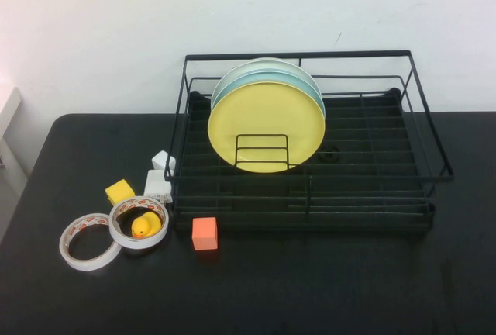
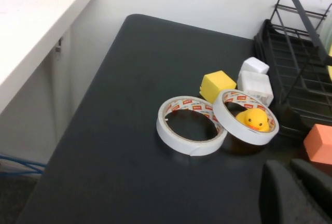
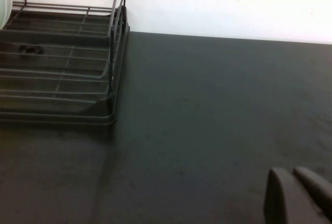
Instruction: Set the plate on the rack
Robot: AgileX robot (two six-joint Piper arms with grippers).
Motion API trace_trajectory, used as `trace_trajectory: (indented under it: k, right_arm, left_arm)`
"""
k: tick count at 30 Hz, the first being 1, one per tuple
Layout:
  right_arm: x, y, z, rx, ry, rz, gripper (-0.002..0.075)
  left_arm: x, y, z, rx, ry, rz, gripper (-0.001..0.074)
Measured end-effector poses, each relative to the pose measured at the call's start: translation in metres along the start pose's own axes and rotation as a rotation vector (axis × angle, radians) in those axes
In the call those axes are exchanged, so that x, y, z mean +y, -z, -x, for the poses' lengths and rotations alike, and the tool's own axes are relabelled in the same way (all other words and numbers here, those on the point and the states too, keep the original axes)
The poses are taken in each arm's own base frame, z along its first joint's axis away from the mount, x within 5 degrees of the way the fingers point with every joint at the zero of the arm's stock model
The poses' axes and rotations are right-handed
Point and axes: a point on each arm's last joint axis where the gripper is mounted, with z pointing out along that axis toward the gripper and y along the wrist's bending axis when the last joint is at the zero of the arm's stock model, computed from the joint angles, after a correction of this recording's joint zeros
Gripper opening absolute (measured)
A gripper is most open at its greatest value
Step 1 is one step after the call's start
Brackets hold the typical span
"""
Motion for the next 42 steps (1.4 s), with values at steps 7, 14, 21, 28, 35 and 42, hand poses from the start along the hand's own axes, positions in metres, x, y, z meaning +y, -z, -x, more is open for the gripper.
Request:
trace_trajectory:
  k: [7, 14, 21, 28, 35, 42]
  right_arm:
    - [0.0, 0.0, 0.0, 0.0, 0.0, 0.0, -0.0001]
    - [0.0, 0.0, 0.0, 0.0, 0.0, 0.0, -0.0001]
    - [0.0, 0.0, 0.0, 0.0, 0.0, 0.0, -0.0002]
    - [0.0, 0.0, -0.0002, 0.002, 0.0, 0.0, -0.0002]
    - [0.0, 0.0, -0.0002, 0.002, 0.0, 0.0, -0.0002]
    - [-0.0002, 0.0, -0.0001, 0.001, 0.008, -0.003, -0.0002]
  left_arm:
    - [-0.0015, 0.0, -0.0004, 0.007, -0.011, -0.028, -0.0001]
    - [-0.002, 0.0001, -0.0005, 0.009, -0.016, -0.038, -0.0001]
    - [-0.0019, 0.0001, -0.0007, 0.011, -0.018, -0.036, -0.0001]
    - [-0.0019, 0.0001, -0.0007, 0.011, -0.018, -0.036, -0.0001]
    - [-0.0019, 0.0001, -0.0007, 0.011, -0.015, -0.036, -0.0001]
    - [-0.0019, 0.0001, -0.0007, 0.011, -0.015, -0.036, -0.0001]
